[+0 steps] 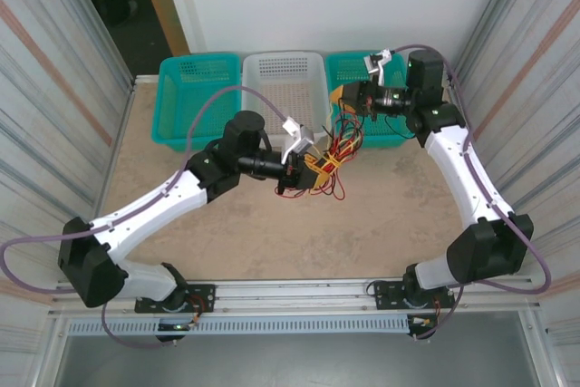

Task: Untangle the cables

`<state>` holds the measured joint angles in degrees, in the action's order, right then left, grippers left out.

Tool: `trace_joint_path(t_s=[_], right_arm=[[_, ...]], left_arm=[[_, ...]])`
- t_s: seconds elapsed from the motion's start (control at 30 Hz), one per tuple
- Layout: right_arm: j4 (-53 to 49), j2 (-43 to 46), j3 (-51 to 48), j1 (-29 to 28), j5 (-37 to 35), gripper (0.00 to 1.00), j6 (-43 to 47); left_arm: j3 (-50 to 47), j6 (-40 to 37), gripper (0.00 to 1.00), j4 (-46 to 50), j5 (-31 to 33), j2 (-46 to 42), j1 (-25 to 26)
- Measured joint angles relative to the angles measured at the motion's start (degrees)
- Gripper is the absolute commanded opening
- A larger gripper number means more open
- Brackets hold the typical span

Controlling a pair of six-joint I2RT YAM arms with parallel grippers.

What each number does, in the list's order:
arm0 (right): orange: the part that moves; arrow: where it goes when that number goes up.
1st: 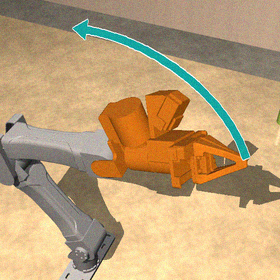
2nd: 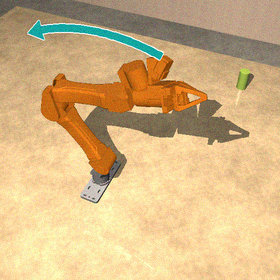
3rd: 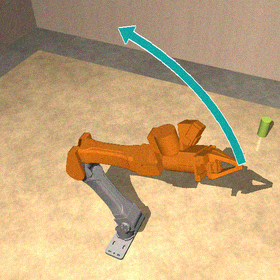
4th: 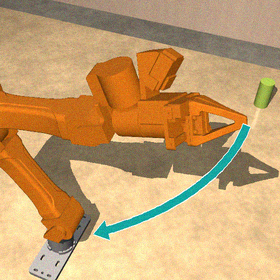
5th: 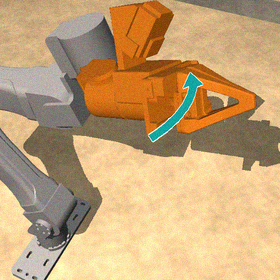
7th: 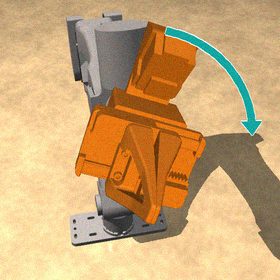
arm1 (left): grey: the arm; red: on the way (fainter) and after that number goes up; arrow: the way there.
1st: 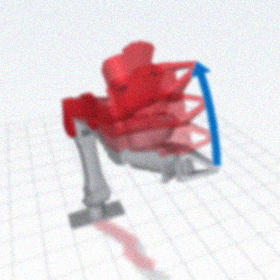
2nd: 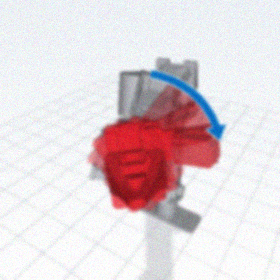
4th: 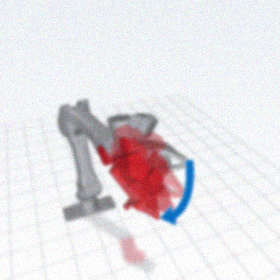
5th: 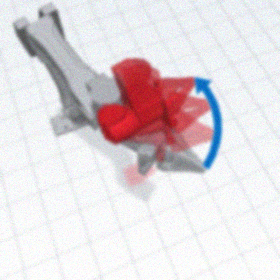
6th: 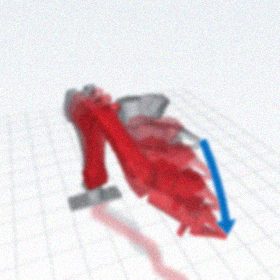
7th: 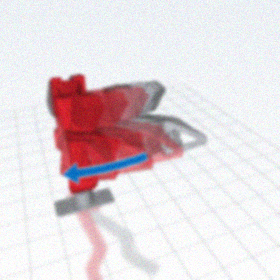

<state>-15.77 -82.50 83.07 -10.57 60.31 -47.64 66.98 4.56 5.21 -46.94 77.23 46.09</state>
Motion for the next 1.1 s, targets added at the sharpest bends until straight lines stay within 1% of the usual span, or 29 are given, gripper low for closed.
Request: trace_joint_path(t_s=[0.13,0.23,0.37,0.5,0.63,0.77,0.83,1.0,1.1], right_arm=[[-6.8,-1.7,5.7,-0.3,0.0,0.00,4.0],[-10.7,-3.1,8.0,-0.8,-0.5,0.00,6.1],[-14.3,-4.4,10.2,-1.7,-2.7,0.00,8.1],[-17.8,-4.6,12.9,-3.7,-6.5,0.00,10.6],[-18.6,-4.6,15.3,-5.4,-10.5,0.00,12.4],[-18.6,-3.8,15.5,-7.3,-14.8,0.00,13.8],[-18.8,-3.1,15.5,-8.6,-17.0,0.00,14.3],[-19.2,-0.6,15.3,-12.2,-21.7,0.00,15.4],[-18.8,2.3,13.7,-13.1,-24.0,0.00,15.4]], left_arm=[[1.2,-3.9,0.00,4.6,0.5,1.0,0.9],[2.5,-5.0,0.00,7.2,1.2,2.8,1.0],[1.0,-4.1,0.00,5.6,3.7,4.4,1.0],[-1.6,-1.6,0.00,3.3,6.5,4.4,0.4],[-3.1,1.5,0.00,1.0,11.2,4.4,-0.5],[-2.8,5.1,0.00,1.5,16.5,5.0,-1.1],[-2.4,6.9,0.00,1.9,18.1,6.1,-1.5],[-4.0,12.2,0.00,-0.9,18.7,6.3,-4.4],[-5.1,15.0,0.00,-3.5,18.7,6.0,-6.0]])
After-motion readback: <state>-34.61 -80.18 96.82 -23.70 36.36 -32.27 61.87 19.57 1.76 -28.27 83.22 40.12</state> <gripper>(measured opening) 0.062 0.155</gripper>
